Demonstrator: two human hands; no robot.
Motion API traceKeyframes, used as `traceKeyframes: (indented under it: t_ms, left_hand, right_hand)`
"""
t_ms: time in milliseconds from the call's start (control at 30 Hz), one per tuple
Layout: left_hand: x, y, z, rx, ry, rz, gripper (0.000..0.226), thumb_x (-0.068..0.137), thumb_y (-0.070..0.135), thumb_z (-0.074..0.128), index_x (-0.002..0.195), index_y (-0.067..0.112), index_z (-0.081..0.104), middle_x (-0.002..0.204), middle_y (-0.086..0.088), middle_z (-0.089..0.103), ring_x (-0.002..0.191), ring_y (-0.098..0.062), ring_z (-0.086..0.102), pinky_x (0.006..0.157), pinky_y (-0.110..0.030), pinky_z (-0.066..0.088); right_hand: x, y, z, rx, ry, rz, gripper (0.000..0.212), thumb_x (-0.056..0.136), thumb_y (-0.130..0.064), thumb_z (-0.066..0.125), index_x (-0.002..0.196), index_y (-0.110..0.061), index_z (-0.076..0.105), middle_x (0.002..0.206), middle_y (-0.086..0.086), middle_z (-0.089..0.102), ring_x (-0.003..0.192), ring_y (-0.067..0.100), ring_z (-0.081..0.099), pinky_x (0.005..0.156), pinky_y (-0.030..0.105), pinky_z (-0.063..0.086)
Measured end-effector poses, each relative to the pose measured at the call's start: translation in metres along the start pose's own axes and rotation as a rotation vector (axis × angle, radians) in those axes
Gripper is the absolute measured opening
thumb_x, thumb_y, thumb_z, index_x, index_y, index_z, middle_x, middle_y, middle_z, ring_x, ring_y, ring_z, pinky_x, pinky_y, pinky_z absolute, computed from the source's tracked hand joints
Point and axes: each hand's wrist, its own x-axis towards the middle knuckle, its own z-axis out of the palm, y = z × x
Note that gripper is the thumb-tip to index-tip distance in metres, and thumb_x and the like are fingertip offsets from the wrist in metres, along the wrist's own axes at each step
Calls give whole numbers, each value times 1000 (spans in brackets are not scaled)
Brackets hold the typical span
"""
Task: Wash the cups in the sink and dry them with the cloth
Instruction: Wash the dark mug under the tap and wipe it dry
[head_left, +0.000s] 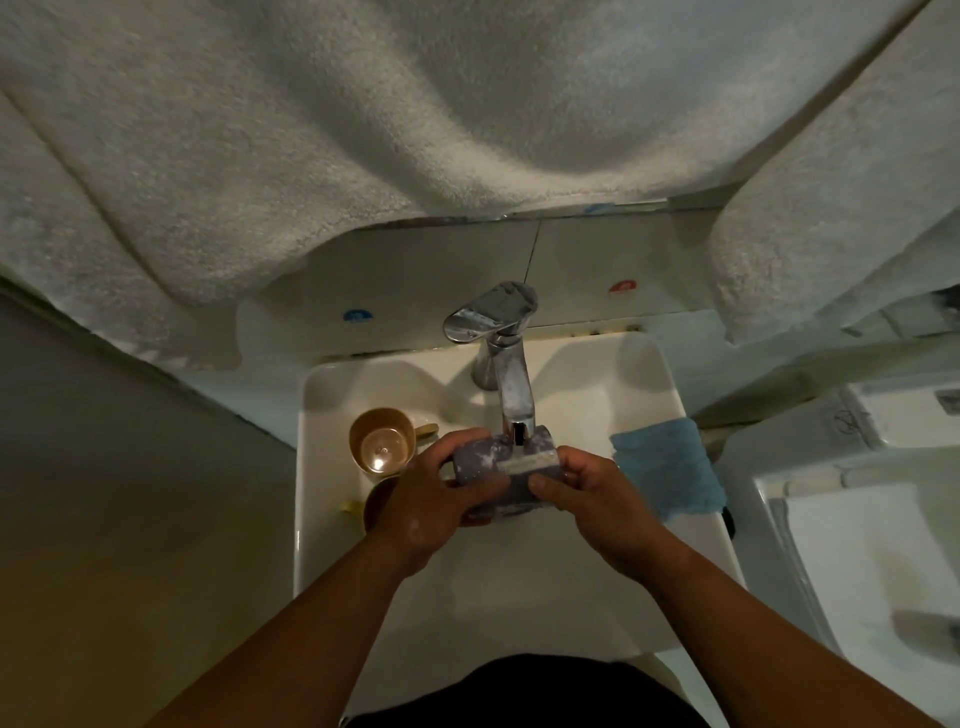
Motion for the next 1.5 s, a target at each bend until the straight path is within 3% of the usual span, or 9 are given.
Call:
traceKeyframes:
  t_ms: [333, 467, 600, 733, 900, 1067, 1233, 1367, 1500]
  left_hand:
    - [6, 5, 2, 19, 73, 29, 19, 91, 36, 70, 109, 41, 74, 117, 4, 69, 107, -24, 68, 81, -56, 61]
    - [3, 2, 2, 110, -13, 63, 53, 74, 18, 90, 116, 43, 69, 117, 7, 68, 99, -16, 71, 78, -44, 64]
    - [3, 8, 4, 11, 38, 5, 20, 97, 30, 65, 110, 42, 74, 123, 0, 67, 106, -22, 68, 79, -52, 63]
    - [2, 5, 2, 101, -41, 51, 54, 77, 16, 86, 121, 42, 67, 120, 5, 66, 100, -18, 70, 78, -42, 64]
    - [1, 9, 2, -65, -102, -62, 28, 104, 26, 52, 126, 36, 67, 133, -5, 63, 117, -28, 65, 83, -55, 61]
    - [1, 2, -6, -9, -180, -1, 64, 80, 5, 82, 133, 34, 62, 131, 1, 64, 111, -23, 69, 87, -47, 61]
    - [-1, 6, -4, -20, -85, -45, 29, 100, 23, 61, 127, 33, 68, 129, -5, 67, 109, -21, 70, 85, -41, 62]
    - [-2, -4, -10, 112, -188, -2, 75, 69, 8, 91, 129, 43, 61, 132, 3, 62, 111, -24, 69, 85, -44, 62]
    - [-5, 0, -9, 15, -112, -75, 47, 87, 25, 78, 130, 36, 62, 133, -1, 59, 111, -30, 67, 79, -49, 63]
  right_hand:
    - [-1, 9, -2, -37, 8, 1, 19, 93, -2, 66, 107, -13, 72, 100, 1, 77, 98, 16, 72, 88, 26, 57]
    - [-2, 9, -3, -35, 29, -7, 19, 93, -3, 65, 106, -15, 72, 99, 0, 77, 97, 17, 72, 87, 27, 56]
    - [-3, 9, -3, -49, 20, -7, 19, 94, -6, 66, 106, -17, 72, 100, -3, 77, 97, 14, 72, 84, 24, 55]
    - [-3, 8, -4, -13, 43, 10, 17, 95, -7, 63, 104, -19, 72, 98, -3, 77, 95, 11, 71, 79, 20, 51]
    - [-2, 5, -8, 39, 72, 16, 16, 95, -3, 62, 101, -14, 71, 84, -7, 76, 77, -2, 67, 69, 14, 48]
    - [-3, 11, -15, 101, 82, 56, 16, 95, -4, 62, 103, -15, 71, 92, -1, 77, 82, 5, 67, 77, 27, 47]
    - [-4, 14, -17, 122, 58, 70, 17, 95, -5, 59, 106, -12, 70, 95, 2, 77, 84, 9, 67, 78, 27, 48]
    - [-3, 14, -11, 75, 48, 45, 18, 96, -4, 61, 104, -17, 71, 93, -1, 77, 83, 8, 66, 74, 22, 48]
    - [0, 10, -3, -40, 10, -1, 18, 101, -12, 55, 104, -17, 72, 95, 1, 75, 86, 10, 67, 73, 21, 51]
